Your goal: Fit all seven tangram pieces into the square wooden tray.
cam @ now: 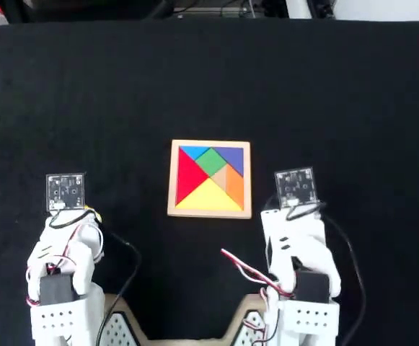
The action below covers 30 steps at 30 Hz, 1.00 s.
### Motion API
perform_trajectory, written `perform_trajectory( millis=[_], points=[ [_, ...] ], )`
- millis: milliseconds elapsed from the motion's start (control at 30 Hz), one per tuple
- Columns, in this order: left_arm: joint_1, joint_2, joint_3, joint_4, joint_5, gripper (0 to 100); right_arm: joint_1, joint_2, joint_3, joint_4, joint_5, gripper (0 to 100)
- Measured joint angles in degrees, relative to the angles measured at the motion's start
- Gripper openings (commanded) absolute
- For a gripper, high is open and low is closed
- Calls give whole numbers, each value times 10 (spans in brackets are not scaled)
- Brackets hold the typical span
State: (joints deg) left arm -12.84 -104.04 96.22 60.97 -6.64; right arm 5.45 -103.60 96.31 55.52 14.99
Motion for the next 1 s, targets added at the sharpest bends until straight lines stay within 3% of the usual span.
perform_trajectory(
  millis=[167, 400, 767, 1000],
  points=[
    [0, 0, 0, 11, -1, 30, -2, 0, 4, 26, 0, 15],
    [0, 0, 0, 110, 0, 30, -2, 0, 4, 166, 1, 12],
    [0, 0, 0, 117, 0, 30, 0, 0, 4, 179, -3, 11],
    [0, 0, 0, 117, 0, 30, 0, 0, 4, 179, -141, 14]
  ],
)
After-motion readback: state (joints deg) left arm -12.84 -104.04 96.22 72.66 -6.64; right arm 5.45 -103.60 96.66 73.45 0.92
